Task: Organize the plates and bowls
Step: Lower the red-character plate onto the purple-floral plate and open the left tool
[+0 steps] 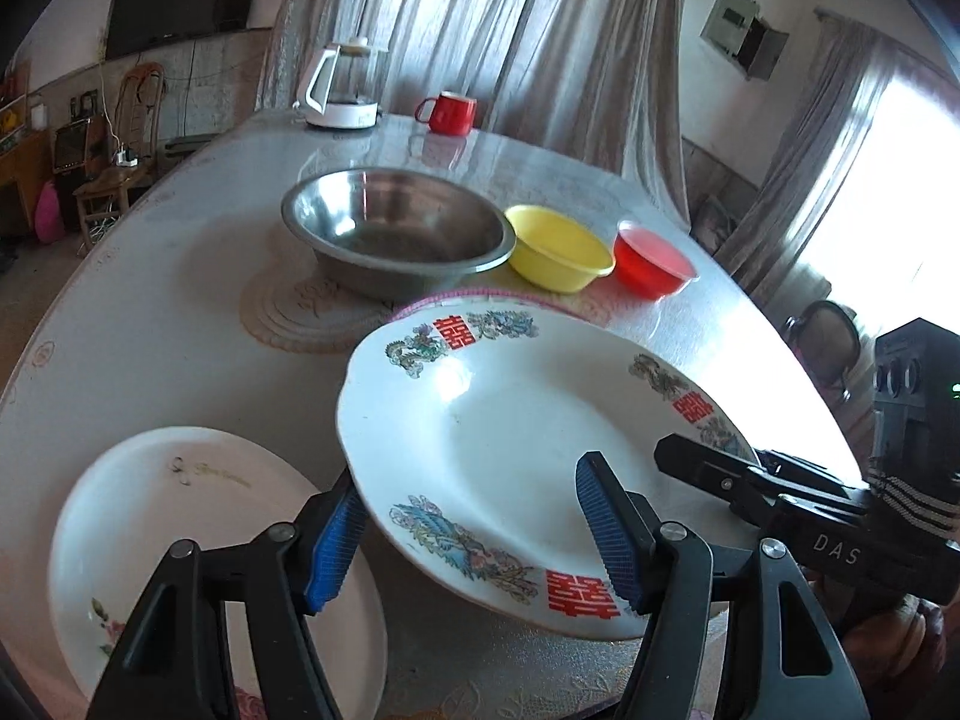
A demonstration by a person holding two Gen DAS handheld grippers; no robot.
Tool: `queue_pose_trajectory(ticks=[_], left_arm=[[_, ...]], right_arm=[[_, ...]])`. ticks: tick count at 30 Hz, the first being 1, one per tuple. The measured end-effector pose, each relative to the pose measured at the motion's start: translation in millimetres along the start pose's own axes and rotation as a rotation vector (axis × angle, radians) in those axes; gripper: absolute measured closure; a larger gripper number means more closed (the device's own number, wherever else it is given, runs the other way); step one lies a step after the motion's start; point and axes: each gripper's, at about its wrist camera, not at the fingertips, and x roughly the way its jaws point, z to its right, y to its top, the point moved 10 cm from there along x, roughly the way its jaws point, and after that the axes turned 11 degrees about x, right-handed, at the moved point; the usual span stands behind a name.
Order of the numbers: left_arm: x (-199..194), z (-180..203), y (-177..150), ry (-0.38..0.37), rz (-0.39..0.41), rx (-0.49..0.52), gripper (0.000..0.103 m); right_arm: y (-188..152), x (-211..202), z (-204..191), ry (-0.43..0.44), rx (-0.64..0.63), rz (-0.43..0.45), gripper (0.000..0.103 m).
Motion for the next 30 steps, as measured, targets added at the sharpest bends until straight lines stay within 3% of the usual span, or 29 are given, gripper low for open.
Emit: queue_pose_trajectory(ticks=[3, 8, 12, 16, 19, 22, 27, 30], left_arm=[[7.7, 1.1, -4.4, 0.001, -0.014, -0.002, 0.035], [14.5, 1.7, -4.1, 0.067, -0.036, 0.041, 0.033], [14.8, 4.2, -8.1, 0.03, -0.041, 0.027, 0.03], [13.0, 8.2, -8.4, 0.014, -0.04, 0.029, 0.022], [7.9, 5.6, -5.4, 0.067, -0.015, 0.035, 0.0], [2.6, 2.2, -2.8, 0.06, 0.004, 0.019, 0.0], [1.2, -16.7, -7.3, 0.177, -0.022, -0.007, 0.0], [-2.7, -21.0, -10.8, 0.189, -0.013, -0.007, 0.0]], right_arm=[[-0.1, 4.4, 13.7, -0.025, 0.025, -0.006, 0.063], [3.3, 4.6, 19.7, -0.089, -0.034, 0.032, 0.063], [0.4, 6.8, 26.3, -0.093, -0.027, 0.025, 0.063], [0.8, 2.4, 31.8, -0.077, 0.011, 0.028, 0.061], [6.0, -3.3, 35.0, -0.073, 0.021, 0.046, 0.061], [10.4, -6.4, 37.9, -0.073, 0.025, 0.063, 0.061], [33.4, -0.2, 38.8, -0.118, -0.01, 0.095, 0.06], [50.6, 14.9, 31.5, -0.136, -0.075, 0.093, 0.06]])
